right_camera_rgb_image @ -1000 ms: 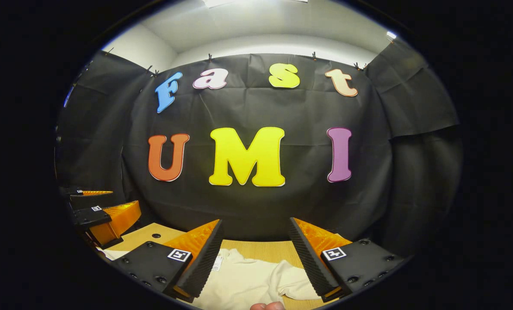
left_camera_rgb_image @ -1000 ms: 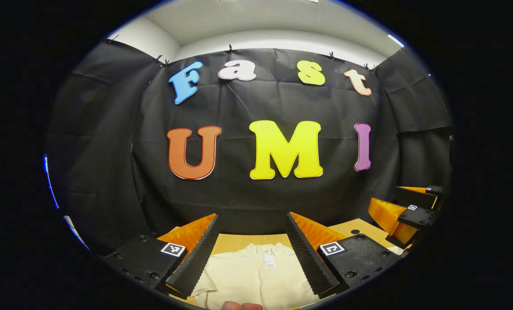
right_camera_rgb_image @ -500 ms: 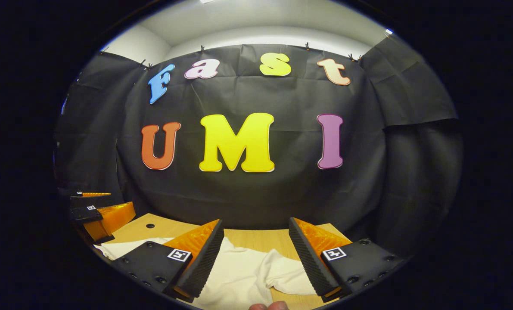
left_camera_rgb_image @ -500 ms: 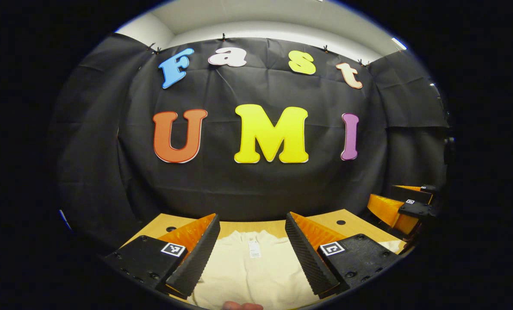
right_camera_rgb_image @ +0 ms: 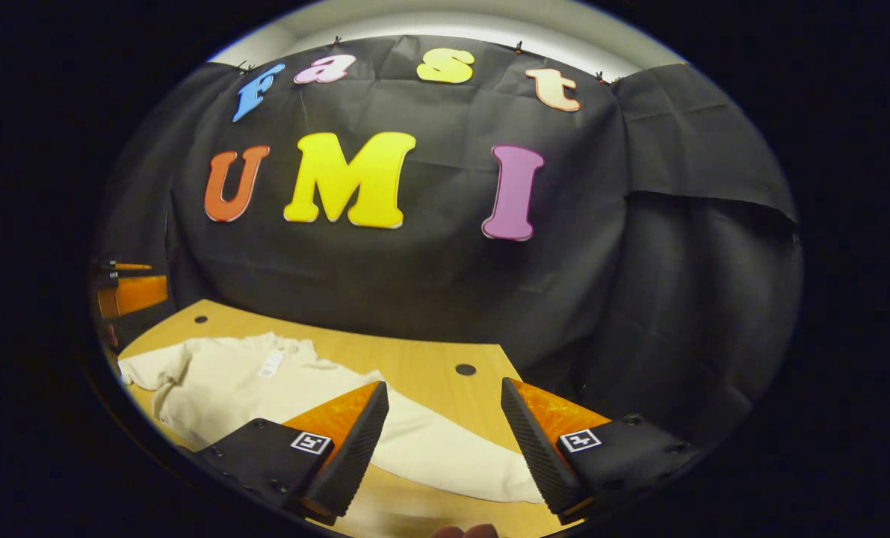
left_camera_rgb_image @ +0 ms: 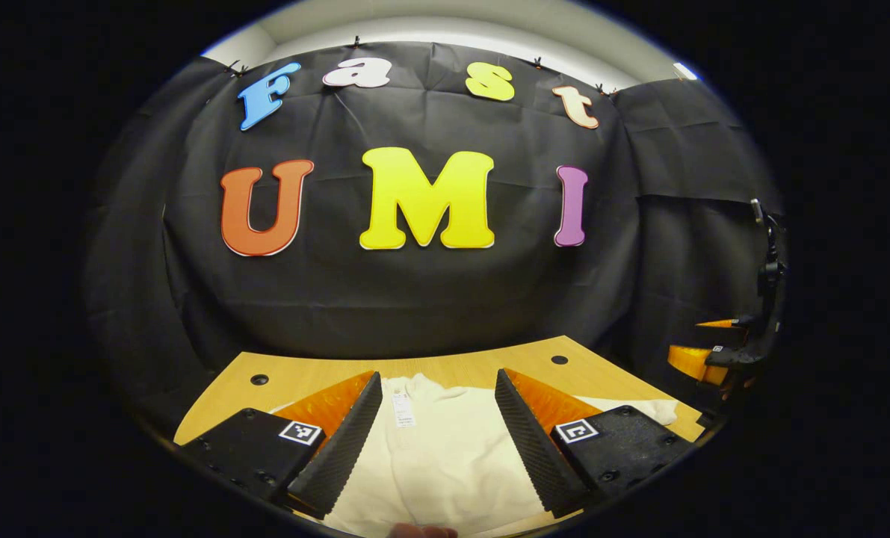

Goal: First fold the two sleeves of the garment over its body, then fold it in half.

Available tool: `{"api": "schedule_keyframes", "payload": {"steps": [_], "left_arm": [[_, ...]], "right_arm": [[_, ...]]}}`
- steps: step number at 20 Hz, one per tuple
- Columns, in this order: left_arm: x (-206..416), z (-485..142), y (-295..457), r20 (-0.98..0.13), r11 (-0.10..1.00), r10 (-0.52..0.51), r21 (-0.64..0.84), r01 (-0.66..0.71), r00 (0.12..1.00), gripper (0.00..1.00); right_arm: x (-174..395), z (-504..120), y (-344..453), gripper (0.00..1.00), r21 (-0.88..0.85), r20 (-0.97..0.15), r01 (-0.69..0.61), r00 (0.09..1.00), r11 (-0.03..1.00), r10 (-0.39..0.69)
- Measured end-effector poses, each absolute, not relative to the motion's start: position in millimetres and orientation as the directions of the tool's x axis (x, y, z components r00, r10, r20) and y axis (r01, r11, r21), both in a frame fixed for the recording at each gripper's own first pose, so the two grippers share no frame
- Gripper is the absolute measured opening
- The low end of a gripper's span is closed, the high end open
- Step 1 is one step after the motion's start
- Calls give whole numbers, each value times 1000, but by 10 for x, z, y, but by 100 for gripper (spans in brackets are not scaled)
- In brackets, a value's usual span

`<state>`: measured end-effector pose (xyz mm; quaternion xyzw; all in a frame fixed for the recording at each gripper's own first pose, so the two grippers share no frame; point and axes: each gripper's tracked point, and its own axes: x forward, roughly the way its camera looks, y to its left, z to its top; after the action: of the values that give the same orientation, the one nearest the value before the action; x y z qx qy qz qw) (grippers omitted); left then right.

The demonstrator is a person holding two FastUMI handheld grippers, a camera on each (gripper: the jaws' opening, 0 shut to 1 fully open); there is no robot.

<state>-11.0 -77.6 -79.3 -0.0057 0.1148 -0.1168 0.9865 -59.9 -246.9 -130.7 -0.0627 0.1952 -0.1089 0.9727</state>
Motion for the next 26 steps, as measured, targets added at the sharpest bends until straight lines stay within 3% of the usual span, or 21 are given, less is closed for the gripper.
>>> {"api": "schedule_keyframes", "payload": {"steps": [5,8,15,22,25,26], "left_arm": [[-78,-898,-849,-269,971,-238,-37,237,933,97],[-52,-923,-846,-286,973,-225,-23,228,931,98],[-49,-1008,-763,-318,982,-176,4,187,932,97],[-36,-1060,-675,-335,987,-146,12,159,931,98],[-36,-1082,-666,-342,988,-143,1,153,929,97],[-36,-1086,-686,-341,988,-150,-7,157,928,97]], "right_arm": [[-955,-2272,-3319,94,-151,-575,316,742,937,-343],[-880,-2682,-3541,94,-146,-665,384,644,912,-378],[-993,-3446,-3929,95,-120,-770,490,504,864,-392],[-1045,-3723,-3994,94,-52,-824,528,457,848,-335],[-1029,-3707,-3979,76,-29,-832,538,454,842,-318],[-1011,-3714,-3956,65,-21,-836,540,452,841,-311]]}}
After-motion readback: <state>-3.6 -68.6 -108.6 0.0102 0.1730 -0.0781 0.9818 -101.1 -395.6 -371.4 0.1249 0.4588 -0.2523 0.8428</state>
